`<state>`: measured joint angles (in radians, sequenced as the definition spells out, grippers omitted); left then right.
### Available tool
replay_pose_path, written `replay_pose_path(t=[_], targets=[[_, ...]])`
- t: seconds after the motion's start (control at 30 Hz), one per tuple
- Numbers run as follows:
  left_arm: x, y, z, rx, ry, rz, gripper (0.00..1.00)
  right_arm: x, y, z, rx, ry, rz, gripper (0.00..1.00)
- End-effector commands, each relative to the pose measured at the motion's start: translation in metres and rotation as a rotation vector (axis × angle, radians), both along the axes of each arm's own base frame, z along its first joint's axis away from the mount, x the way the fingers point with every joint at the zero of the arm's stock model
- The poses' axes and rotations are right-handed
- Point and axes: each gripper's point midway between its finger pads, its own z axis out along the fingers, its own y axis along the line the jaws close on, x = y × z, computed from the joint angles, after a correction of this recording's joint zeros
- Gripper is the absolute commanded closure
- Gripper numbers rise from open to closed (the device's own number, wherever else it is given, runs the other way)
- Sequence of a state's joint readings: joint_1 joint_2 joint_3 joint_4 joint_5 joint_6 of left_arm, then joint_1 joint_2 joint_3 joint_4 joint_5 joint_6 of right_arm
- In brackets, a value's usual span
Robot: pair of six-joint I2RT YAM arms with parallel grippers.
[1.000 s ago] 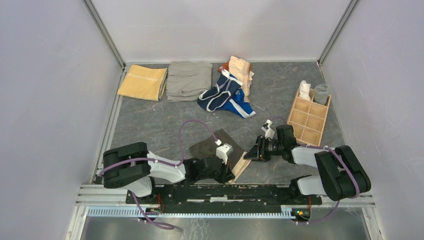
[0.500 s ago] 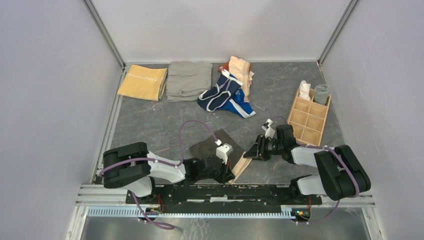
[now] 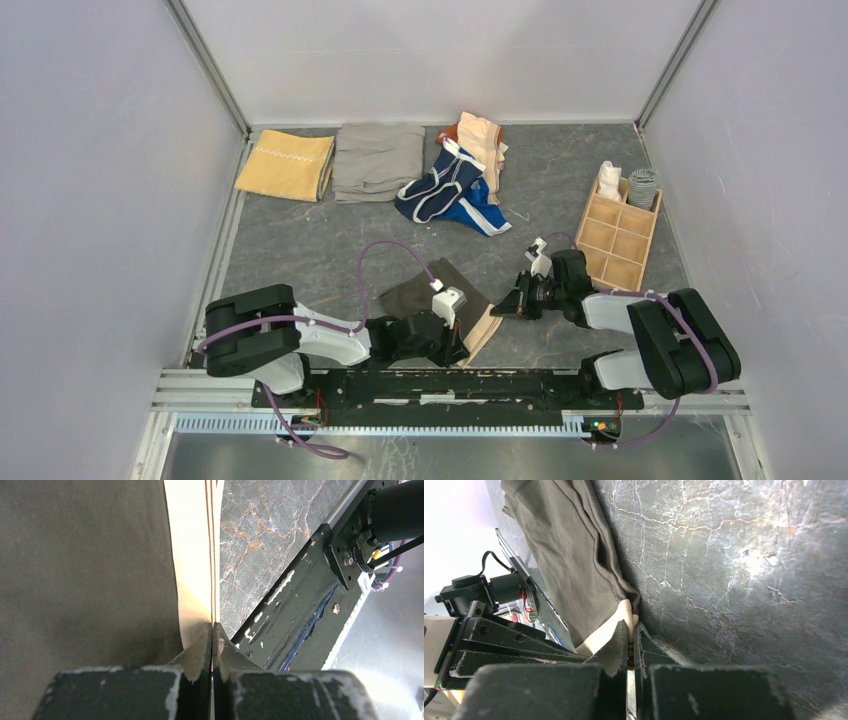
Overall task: Roll the underwear
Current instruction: Fold the underwear at the center of the board.
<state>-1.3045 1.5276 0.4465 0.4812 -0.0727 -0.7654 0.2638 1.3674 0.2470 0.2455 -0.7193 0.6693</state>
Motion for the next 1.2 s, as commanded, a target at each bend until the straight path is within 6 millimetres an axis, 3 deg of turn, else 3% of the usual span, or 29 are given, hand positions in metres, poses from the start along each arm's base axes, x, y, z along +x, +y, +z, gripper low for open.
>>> replay_pose_path(t=[0.0, 0.2, 0.43, 0.6, 0.73, 1.17], targets=[[-0.006, 0.015, -0.01, 0.071, 0.014, -0.01, 0.98, 0.002, -0.032, -0.035, -0.222, -0.018, -0.071, 1.0], [0.006, -0.001, 0.027, 0.022, -0.023, 0.02, 0.97, 0.015, -0.025, -0.025, -0.258, -0.124, -0.026, 1.0], [0.029, -0.011, 0.081, -0.096, -0.069, 0.133, 0.8, 0.02, -0.019, -0.017, -0.317, -0.223, 0.003, 1.0], [0.044, -0.007, 0.072, -0.081, -0.075, 0.215, 0.79, 0.026, -0.015, -0.002, -0.319, -0.314, 0.009, 1.0], [0.048, -0.017, 0.066, -0.106, -0.068, 0.224, 0.81, 0.028, -0.011, 0.007, -0.318, -0.354, 0.022, 1.0], [0.063, -0.041, 0.057, -0.11, -0.08, 0.222, 0.9, 0.023, -0.008, 0.012, -0.324, -0.37, 0.057, 1.0]])
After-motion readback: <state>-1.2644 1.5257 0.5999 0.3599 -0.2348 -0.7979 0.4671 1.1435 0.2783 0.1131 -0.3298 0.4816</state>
